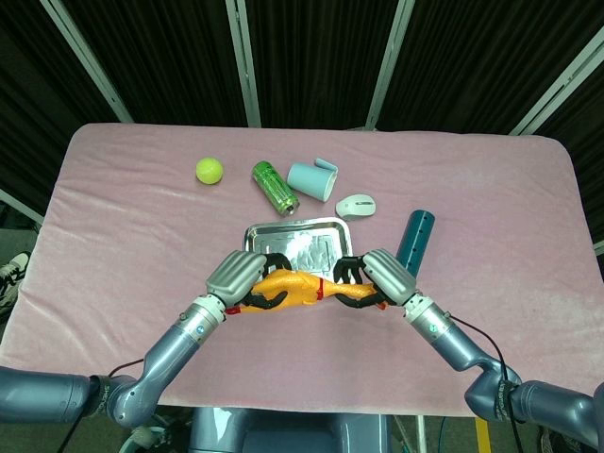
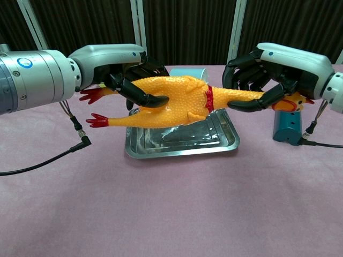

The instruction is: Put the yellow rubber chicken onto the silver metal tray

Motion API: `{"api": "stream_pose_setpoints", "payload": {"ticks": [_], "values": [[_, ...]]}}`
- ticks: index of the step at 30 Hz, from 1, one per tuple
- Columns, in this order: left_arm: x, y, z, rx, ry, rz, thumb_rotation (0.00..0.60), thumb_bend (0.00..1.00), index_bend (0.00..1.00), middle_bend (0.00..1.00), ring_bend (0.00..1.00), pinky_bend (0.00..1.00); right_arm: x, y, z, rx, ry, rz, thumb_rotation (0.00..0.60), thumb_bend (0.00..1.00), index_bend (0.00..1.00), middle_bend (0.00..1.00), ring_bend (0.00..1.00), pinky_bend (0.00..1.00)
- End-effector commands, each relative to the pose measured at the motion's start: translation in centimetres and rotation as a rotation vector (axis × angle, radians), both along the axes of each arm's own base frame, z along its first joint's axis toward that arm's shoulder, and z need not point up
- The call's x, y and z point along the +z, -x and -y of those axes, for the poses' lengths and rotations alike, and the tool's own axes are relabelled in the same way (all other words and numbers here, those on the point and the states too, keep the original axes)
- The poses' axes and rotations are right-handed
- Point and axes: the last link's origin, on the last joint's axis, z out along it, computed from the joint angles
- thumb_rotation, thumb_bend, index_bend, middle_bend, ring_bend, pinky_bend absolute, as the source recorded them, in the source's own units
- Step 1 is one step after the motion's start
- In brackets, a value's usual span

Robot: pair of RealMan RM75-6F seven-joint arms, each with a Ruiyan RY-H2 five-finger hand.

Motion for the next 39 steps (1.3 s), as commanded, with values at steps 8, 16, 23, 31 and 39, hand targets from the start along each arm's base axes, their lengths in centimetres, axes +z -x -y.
{"api": "stream_pose_setpoints", "payload": {"ticks": [8, 16, 23, 31, 39], "values": [[-0.3, 0.0, 0.1, -0.008, -0.012, -0.004, 0.600, 0.79, 0.71, 0.83, 0.76, 0.68, 0.0, -0.1, -0.1, 0.002, -0.002, 0.008, 0.600, 1.00, 0.98, 0.70, 0.70, 0.89], [0.0, 0.3, 0.3, -0.003, 0.018, -0.004, 0.600, 0.62, 0.53, 0.66, 0.63, 0.64, 0.1, 0.1, 0.0, -0.006, 0.003, 0.007, 0.600, 1.00, 0.98, 0.70, 0.70, 0.89], [0.6, 0.7, 0.3, -0.001, 0.017, -0.001, 0.600, 0.22, 0.08, 0.27, 0.26, 0.43, 0.3, 0.3, 0.1, -0.012, 0.007, 0.010, 0.600, 1.00, 0.98, 0.70, 0.70, 0.89], [1.4, 1.3, 0.2, 0.000, -0.021, 0.010, 0.515, 0.09, 0.00, 0.00, 0.00, 0.16, 0.5, 0.7, 0.3, -0.023, 0.013, 0.007, 0.600, 1.00, 0.98, 0.70, 0.70, 0.89], [2.3, 2.3, 0.2, -0.001, -0.063, 0.008, 0.489, 0.08, 0.00, 0.00, 0.00, 0.10, 0.8, 1.2, 0.5, -0.039, 0.019, 0.013, 0.600, 1.00, 0.98, 0.70, 0.70, 0.89]]}}
